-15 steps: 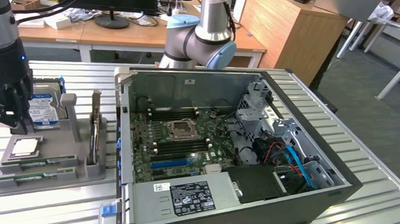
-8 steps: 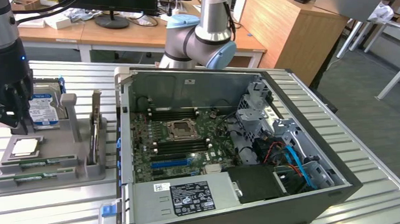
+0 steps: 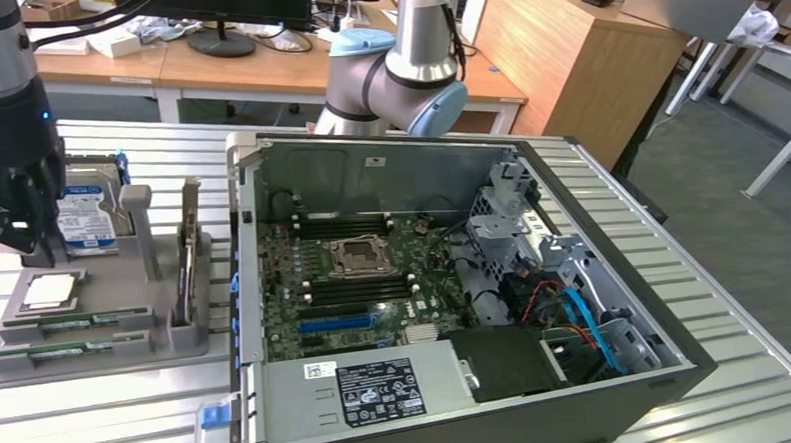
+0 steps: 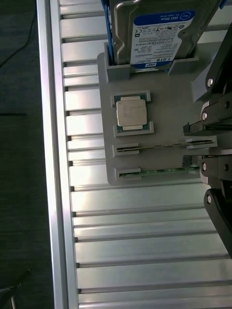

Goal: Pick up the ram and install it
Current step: 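Pick up the ram and move it above insertion slot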

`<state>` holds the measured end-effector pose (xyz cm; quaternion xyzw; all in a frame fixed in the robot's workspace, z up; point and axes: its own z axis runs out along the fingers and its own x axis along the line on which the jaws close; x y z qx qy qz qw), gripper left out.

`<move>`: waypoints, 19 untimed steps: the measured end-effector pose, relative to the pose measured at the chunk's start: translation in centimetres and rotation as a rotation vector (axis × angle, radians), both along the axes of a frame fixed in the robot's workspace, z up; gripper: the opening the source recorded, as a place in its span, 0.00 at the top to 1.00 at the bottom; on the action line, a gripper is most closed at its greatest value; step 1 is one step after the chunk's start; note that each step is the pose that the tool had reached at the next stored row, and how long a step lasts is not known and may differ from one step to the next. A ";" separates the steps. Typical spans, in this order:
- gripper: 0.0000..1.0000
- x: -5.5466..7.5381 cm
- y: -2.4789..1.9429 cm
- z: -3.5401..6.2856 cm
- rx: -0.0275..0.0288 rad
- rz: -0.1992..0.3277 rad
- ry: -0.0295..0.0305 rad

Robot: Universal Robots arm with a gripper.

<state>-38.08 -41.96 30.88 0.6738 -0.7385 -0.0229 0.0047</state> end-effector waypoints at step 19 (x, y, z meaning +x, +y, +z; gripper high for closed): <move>0.70 0.0 -0.76 -0.01 0.0000 0.000 0.0001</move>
